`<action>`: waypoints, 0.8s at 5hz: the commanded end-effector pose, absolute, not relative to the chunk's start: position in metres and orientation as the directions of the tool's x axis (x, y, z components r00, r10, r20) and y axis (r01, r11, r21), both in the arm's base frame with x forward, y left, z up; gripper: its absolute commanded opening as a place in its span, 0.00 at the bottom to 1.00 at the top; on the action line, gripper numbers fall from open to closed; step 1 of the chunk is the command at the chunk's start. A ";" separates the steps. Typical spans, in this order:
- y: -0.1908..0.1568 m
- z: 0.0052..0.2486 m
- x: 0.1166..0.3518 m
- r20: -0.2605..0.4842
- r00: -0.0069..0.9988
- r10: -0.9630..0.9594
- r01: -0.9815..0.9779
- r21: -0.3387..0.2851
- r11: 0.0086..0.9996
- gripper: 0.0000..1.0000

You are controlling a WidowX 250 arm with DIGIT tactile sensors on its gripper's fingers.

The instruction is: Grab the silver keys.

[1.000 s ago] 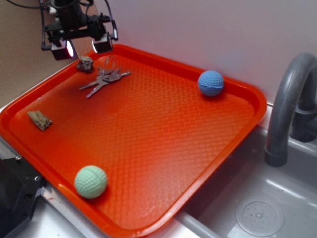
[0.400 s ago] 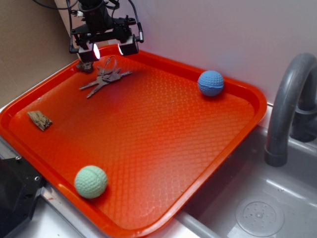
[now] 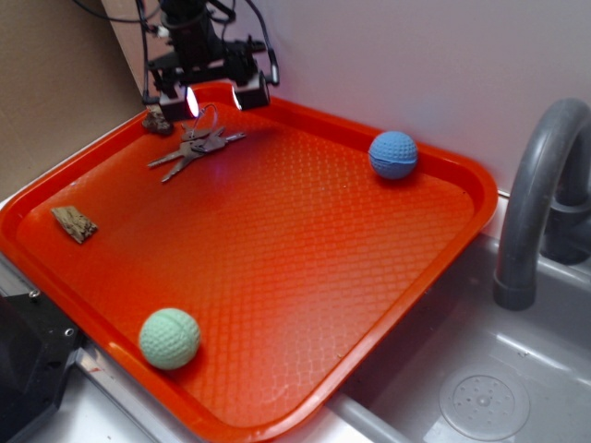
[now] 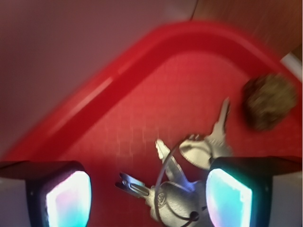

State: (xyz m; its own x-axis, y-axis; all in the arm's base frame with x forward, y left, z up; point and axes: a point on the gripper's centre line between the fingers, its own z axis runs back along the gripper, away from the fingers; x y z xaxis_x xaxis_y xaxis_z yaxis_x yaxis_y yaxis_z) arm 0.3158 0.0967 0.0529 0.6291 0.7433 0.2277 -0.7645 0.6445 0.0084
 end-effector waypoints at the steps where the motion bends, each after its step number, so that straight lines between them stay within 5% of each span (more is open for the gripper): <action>1: 0.103 0.044 0.307 0.241 0.655 0.717 -0.747 0.061 0.662 0.00; 4: 0.108 0.061 0.302 0.181 0.759 0.626 -0.645 0.077 0.760 0.00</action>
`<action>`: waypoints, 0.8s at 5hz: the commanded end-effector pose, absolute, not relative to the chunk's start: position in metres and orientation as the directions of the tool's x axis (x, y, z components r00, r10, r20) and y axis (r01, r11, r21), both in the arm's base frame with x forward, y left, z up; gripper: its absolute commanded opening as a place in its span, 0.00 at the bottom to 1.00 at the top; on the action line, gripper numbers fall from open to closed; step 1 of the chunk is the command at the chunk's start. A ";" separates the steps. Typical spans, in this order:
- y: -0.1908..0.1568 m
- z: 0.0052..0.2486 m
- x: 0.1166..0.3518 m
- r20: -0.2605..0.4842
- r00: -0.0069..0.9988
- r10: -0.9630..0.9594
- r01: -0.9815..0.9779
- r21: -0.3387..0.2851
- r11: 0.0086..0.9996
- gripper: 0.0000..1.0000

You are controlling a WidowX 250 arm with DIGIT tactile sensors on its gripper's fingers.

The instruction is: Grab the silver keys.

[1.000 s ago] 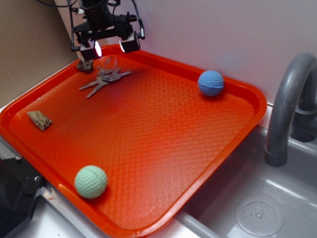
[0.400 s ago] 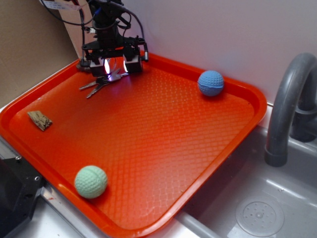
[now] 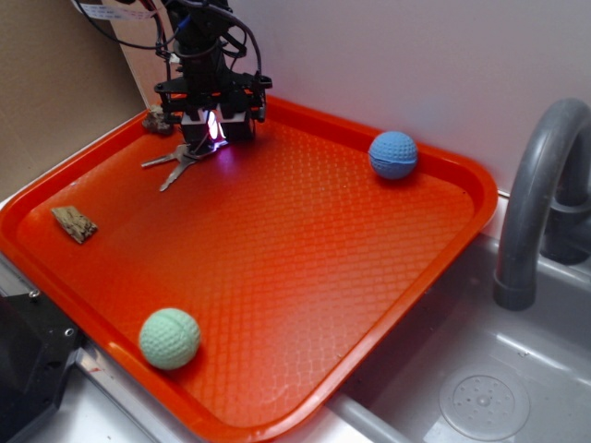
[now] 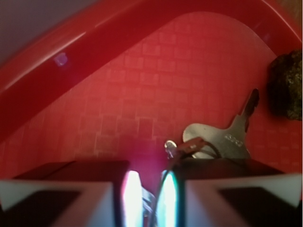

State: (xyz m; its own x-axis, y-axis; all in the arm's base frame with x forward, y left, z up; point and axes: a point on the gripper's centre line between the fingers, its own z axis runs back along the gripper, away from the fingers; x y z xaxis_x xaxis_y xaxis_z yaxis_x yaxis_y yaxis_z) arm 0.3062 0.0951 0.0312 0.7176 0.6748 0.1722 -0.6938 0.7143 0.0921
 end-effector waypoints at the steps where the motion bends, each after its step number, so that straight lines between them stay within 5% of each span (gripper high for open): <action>1: 0.098 0.109 0.287 0.107 0.892 0.438 -0.438 -0.026 0.899 0.00; 2: 0.070 0.158 0.259 0.223 0.955 0.196 -0.206 0.025 0.978 0.00; 4: -0.001 0.261 0.225 0.155 0.983 -0.102 0.122 -0.128 0.984 0.00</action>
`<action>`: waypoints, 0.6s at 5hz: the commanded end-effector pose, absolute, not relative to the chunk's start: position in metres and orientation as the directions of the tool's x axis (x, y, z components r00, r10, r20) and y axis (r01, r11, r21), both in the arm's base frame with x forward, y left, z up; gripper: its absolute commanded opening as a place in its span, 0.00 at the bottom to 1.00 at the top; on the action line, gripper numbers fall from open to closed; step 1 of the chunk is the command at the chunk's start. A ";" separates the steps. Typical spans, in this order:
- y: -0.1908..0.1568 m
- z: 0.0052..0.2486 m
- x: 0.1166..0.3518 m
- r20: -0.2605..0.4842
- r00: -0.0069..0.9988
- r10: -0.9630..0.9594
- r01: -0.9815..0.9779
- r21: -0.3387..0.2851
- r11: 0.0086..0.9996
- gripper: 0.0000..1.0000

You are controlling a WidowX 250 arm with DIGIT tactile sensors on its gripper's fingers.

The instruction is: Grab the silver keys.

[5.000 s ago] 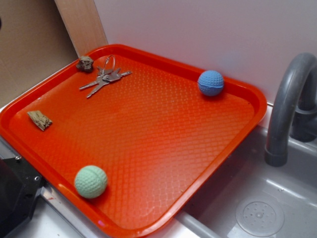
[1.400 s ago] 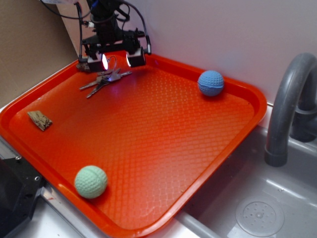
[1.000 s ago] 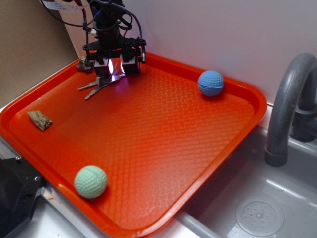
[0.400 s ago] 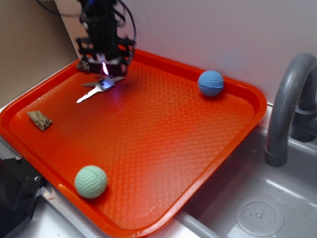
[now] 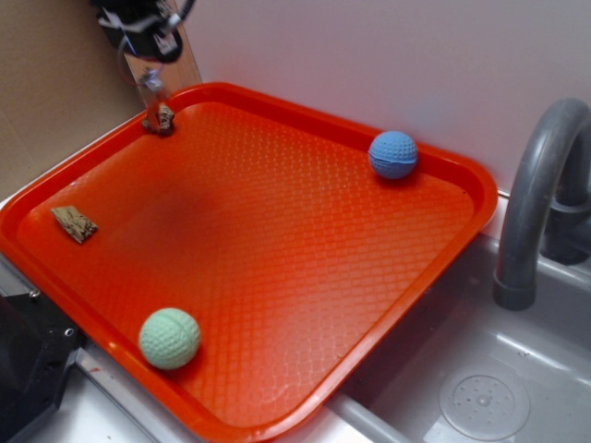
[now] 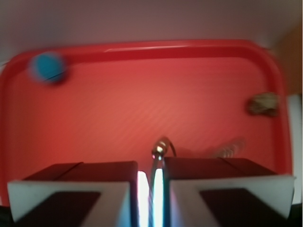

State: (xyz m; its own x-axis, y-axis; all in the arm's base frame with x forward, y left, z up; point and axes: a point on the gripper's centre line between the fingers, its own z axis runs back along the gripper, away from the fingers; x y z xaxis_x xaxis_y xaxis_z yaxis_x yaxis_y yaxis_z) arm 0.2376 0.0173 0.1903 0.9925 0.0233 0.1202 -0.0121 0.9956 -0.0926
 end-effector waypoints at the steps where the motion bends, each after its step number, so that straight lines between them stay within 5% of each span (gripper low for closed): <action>1: -0.018 0.260 0.215 0.105 0.989 -0.102 0.115 -0.123 0.986 0.00; 3: -0.006 0.250 0.222 0.105 0.990 -0.093 0.102 -0.079 0.992 0.00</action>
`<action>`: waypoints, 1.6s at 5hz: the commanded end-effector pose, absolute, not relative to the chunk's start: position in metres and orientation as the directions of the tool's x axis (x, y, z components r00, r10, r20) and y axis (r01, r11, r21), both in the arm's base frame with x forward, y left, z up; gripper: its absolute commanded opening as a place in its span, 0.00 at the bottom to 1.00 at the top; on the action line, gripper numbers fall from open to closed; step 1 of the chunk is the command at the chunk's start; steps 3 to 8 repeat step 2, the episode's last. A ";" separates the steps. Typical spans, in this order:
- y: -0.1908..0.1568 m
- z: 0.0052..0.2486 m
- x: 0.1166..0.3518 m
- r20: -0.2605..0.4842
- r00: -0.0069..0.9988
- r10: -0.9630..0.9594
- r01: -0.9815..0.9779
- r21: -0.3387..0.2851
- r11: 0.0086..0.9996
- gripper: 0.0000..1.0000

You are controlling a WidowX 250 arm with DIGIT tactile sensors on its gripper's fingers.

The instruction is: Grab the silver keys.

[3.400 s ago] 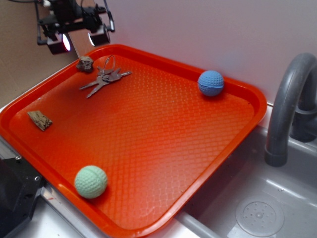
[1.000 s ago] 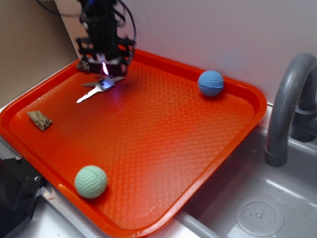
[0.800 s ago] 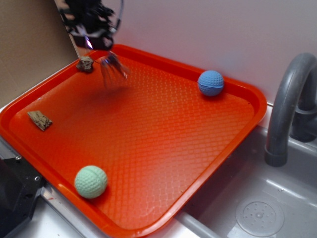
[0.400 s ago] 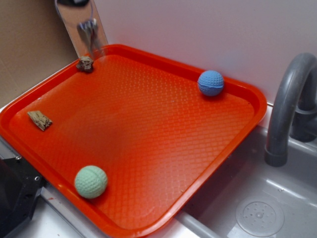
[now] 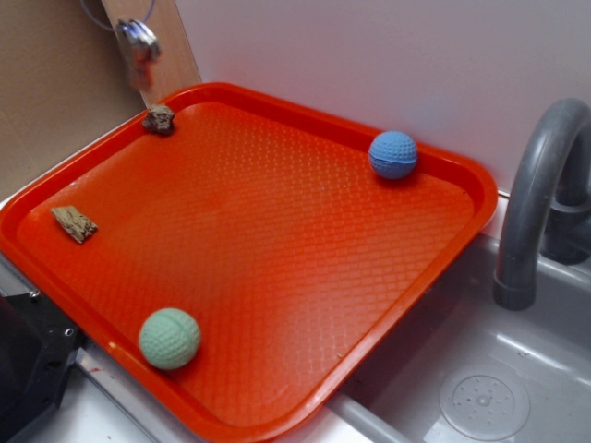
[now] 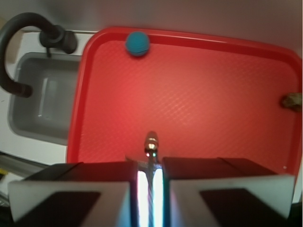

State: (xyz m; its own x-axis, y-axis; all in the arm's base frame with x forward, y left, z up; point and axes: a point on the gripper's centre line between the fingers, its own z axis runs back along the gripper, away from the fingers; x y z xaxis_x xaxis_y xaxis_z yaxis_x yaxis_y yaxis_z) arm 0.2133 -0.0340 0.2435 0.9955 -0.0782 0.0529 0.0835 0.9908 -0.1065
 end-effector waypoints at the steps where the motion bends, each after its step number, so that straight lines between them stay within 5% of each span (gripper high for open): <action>1: 0.002 0.238 0.236 0.101 0.993 -0.068 0.075 -0.067 0.995 0.00; 8: 0.003 0.229 0.240 0.095 0.994 -0.061 0.067 -0.058 0.996 0.00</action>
